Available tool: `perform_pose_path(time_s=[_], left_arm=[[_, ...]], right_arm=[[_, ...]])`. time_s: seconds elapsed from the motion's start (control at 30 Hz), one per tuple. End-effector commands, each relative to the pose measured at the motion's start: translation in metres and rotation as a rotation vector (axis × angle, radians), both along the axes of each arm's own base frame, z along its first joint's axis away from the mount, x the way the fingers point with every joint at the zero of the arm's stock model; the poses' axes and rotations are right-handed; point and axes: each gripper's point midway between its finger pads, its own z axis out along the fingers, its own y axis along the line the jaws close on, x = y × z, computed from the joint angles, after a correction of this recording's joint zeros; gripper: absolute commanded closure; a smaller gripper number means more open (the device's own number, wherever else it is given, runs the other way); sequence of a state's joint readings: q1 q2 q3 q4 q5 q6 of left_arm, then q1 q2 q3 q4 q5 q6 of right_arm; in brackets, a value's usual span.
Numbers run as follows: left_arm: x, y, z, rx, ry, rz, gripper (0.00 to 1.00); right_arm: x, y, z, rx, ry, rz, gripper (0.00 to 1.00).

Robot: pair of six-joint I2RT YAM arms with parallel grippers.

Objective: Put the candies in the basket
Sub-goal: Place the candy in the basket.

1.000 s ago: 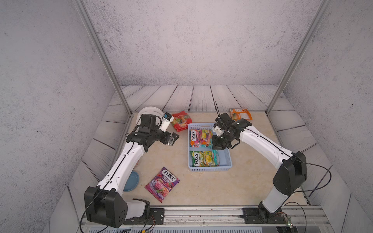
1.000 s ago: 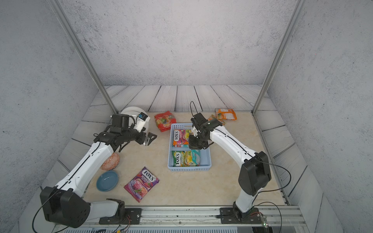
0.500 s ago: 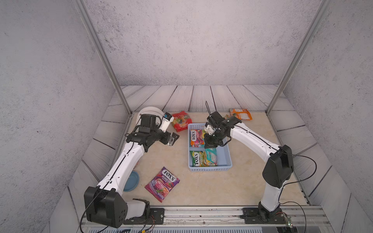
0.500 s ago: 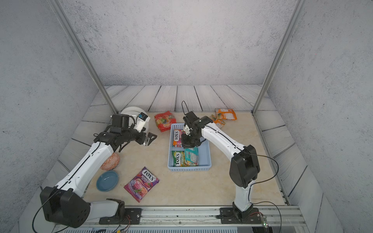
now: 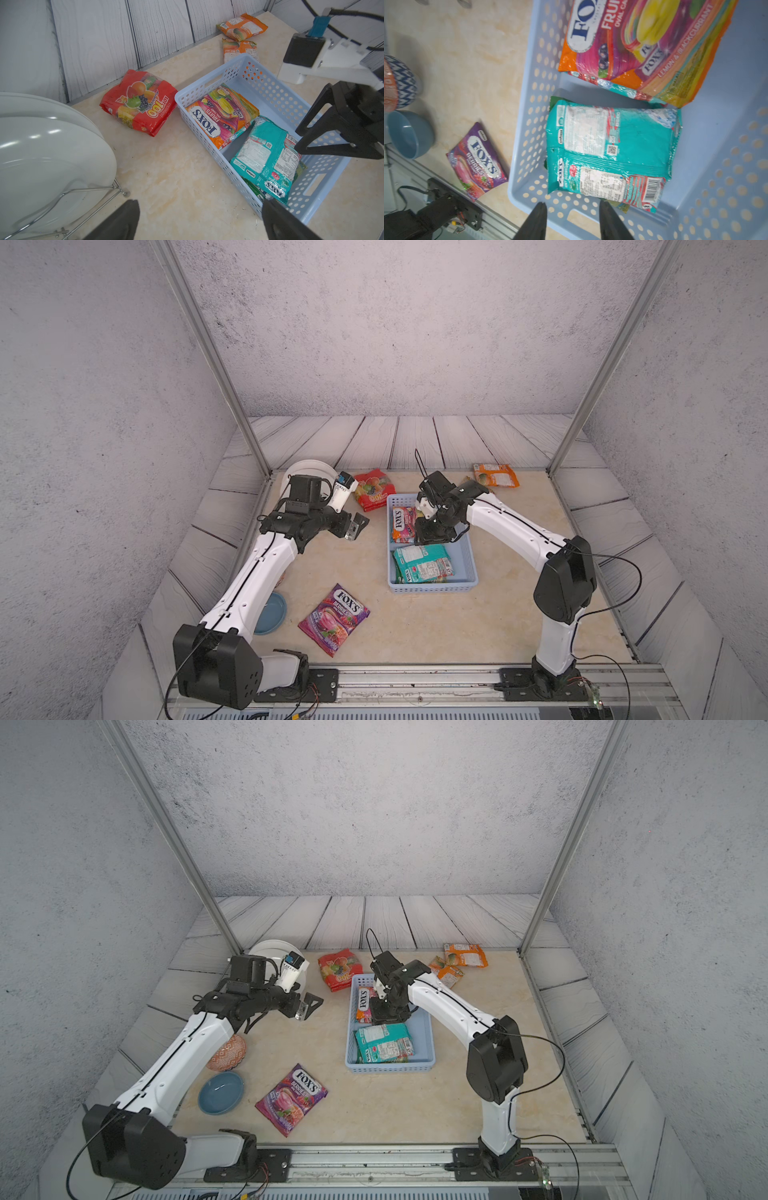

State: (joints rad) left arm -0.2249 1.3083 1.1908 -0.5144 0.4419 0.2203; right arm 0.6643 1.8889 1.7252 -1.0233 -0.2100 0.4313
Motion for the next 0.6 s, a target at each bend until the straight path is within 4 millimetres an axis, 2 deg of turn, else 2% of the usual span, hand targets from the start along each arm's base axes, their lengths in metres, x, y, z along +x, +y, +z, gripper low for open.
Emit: perform_pose_path(time_s=[0.0, 0.1, 0.23, 0.27, 0.37, 0.57], left_arm=[[0.0, -0.001, 0.009, -0.006, -0.03, -0.008, 0.02], [-0.001, -0.002, 0.009, -0.013, -0.025, -0.014, 0.02], [-0.001, -0.001, 0.011, -0.006, -0.03, -0.007, 0.02], [0.0, -0.001, 0.01, -0.003, -0.033, -0.008, 0.02], [-0.001, 0.0, 0.01, -0.001, -0.032, -0.007, 0.02], [0.0, 0.001, 0.006, 0.002, -0.031, -0.007, 0.02]], right_arm=[[-0.003, -0.026, -0.017, -0.117, -0.022, 0.021, 0.47], [0.0, -0.033, -0.032, -0.135, -0.017, 0.011, 0.37], [0.005, -0.042, -0.046, -0.146, -0.006, -0.009, 0.18], [0.006, -0.044, -0.051, -0.148, -0.002, -0.011, 0.09], [0.008, -0.05, -0.06, -0.129, 0.04, -0.041, 0.05], [0.009, -0.046, -0.077, -0.057, 0.09, -0.046, 0.04]])
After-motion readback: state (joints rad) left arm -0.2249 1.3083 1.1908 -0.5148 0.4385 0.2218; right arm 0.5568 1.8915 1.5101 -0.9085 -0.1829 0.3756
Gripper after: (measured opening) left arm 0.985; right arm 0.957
